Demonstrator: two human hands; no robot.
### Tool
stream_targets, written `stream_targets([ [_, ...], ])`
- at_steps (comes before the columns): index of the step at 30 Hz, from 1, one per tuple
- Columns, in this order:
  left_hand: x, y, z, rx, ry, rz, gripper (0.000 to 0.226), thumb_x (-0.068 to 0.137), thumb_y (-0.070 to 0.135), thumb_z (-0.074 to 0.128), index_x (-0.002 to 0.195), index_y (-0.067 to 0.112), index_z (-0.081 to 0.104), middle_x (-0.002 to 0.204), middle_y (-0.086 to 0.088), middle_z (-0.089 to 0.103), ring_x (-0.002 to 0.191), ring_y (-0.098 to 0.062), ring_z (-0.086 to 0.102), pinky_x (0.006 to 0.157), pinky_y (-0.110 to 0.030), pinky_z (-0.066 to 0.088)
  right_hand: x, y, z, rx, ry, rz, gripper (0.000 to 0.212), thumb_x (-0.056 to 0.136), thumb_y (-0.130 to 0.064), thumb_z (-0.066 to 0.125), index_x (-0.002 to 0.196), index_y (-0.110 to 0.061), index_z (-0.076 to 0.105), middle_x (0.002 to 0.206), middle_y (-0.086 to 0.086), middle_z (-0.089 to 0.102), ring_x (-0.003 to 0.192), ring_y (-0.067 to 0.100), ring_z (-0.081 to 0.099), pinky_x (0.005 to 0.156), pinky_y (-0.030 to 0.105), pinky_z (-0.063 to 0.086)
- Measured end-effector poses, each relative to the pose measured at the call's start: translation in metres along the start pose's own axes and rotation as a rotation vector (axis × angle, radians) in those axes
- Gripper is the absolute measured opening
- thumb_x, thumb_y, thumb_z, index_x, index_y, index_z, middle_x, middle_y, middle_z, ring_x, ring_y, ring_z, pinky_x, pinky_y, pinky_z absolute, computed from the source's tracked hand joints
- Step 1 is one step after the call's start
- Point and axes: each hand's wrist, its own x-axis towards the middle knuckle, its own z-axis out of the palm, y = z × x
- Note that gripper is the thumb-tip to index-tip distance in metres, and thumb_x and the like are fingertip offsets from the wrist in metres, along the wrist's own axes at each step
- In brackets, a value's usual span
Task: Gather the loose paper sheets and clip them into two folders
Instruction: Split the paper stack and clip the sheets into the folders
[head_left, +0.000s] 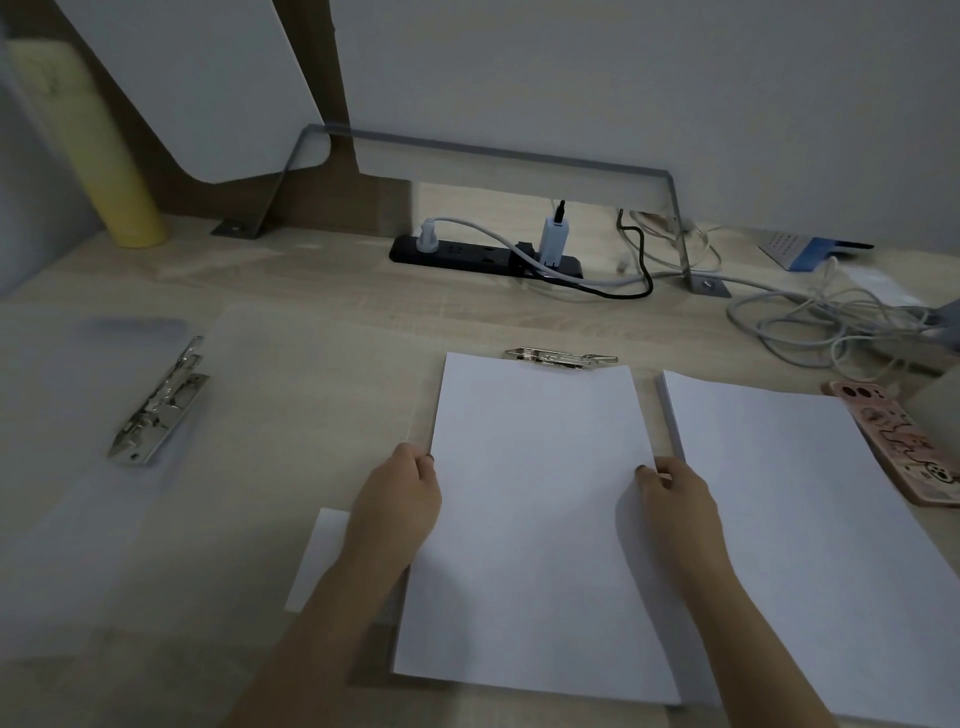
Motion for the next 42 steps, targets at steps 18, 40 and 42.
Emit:
stream_targets([
  [18, -0.002, 0.014, 0.004, 0.541, 0.022, 0.087, 0.034, 0.102, 0.029, 0.02, 0.116, 0.006, 0.041, 0.109, -0.01, 0.065, 0.102, -0.028, 0.063, 0.077, -0.03, 0.043, -0.003, -0.006, 0.004, -0.127, 0.016, -0.03, 0.016, 0.097, -0.018, 0.036, 0.096, -0.005, 0.047, 0.083, 0.008, 0.054, 0.074, 0.027, 0.048, 0.065, 0.03, 0.033],
  [40, 0.014, -0.015, 0.033, 0.557, 0.343, 0.577, 0.041, 0.064, 0.005, 0.051, 0.099, 0.007, 0.072, 0.104, -0.012, 0.072, 0.091, -0.023, 0.071, 0.073, -0.034, 0.057, -0.016, 0.002, 0.036, -0.584, 0.392, -0.423, 0.038, 0.06, 0.018, 0.065, 0.096, 0.011, 0.061, 0.068, 0.023, 0.049, 0.054, 0.032, 0.045, 0.053, 0.028, 0.029],
  [42, 0.015, -0.017, 0.036, 0.523, 0.283, 0.577, 0.05, 0.067, 0.004, 0.034, 0.101, 0.004, 0.071, 0.108, -0.015, 0.07, 0.097, -0.025, 0.07, 0.082, -0.033, 0.054, -0.016, 0.002, 0.036, -0.516, 0.365, -0.397, 0.036, 0.071, 0.013, 0.062, 0.107, 0.01, 0.059, 0.075, 0.025, 0.051, 0.061, 0.036, 0.049, 0.054, 0.032, 0.035],
])
